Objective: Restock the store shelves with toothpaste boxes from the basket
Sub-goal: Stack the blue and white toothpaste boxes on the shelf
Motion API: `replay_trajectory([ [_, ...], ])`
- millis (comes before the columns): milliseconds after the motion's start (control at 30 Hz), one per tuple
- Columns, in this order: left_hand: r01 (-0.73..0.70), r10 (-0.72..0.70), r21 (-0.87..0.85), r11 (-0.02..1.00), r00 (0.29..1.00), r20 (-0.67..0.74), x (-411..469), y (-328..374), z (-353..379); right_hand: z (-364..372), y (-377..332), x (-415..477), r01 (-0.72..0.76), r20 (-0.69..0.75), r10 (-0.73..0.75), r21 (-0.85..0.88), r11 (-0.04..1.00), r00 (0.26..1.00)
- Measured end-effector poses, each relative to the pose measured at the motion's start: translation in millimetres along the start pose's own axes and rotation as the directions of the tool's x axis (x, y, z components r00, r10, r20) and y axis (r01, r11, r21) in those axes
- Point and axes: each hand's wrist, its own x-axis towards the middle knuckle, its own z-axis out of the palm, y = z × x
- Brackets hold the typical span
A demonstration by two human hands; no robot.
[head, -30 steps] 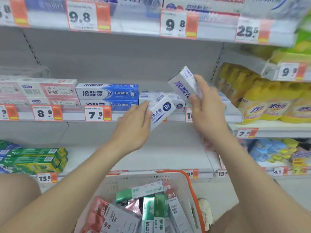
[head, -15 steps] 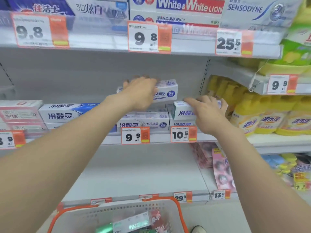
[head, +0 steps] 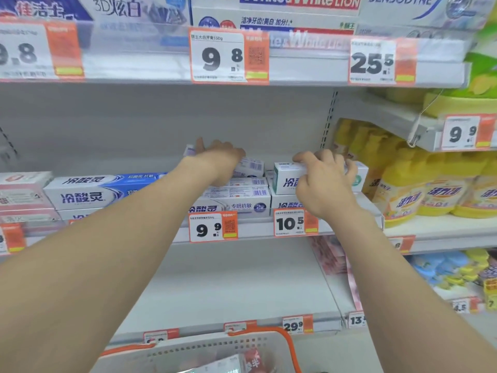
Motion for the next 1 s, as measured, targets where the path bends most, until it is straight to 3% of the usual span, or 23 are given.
replay_trajectory([
  [367, 0.032, 0.02, -0.27, 0.962, 0.982, 0.188, 9.7, -5.9, 19.8, 4.4, 8.0, -1.1, 0.106, 0.01, -0.107, 0.049, 0.993, 0.994],
  [433, 0.035, 0.01, -0.291, 0.956, 0.989, 0.149, 6.3, 0.2, 24.0, 5.4, 9.0, -0.9, 0.135, 0.011, -0.136, 0.064, 0.989, 0.991],
  [567, -0.132, 0.15, -0.36, 0.924, 0.988, 0.024, -3.3, 17.3, 41.3, 5.6, 12.9, -0.9, 0.155, 0.003, -0.156, 0.076, 0.985, 0.988],
  [667, -0.145, 0.136, -0.345, 0.927, 0.989, -0.052, -11.1, 20.9, 48.6, 6.2, 16.8, -3.9, 0.168, -0.022, -0.167, 0.067, 0.983, 0.986],
  [733, -0.149, 0.128, -0.352, 0.924, 0.988, -0.082, -17.7, 24.1, 46.2, 6.3, 20.6, -5.5, 0.115, -0.113, -0.105, 0.082, 0.99, 0.988],
  [833, -0.182, 0.163, -0.465, 0.866, 0.983, -0.082, -29.7, 33.8, 35.8, 1.3, 29.2, -7.6, -0.108, -0.253, 0.183, 0.285, 0.953, 0.95],
  [900, -0.189, 0.145, -0.584, 0.79, 0.982, -0.121, -36.1, 40.2, 32.3, 0.9, 37.6, -9.5, -0.204, -0.22, 0.345, 0.486, 0.85, 0.912],
  [1000, -0.181, 0.056, -0.719, 0.67, 0.979, -0.195, -44.0, 50.8, 32.4, 6.3, 48.3, -13.7, -0.238, -0.119, 0.435, 0.695, 0.678, 0.892],
])
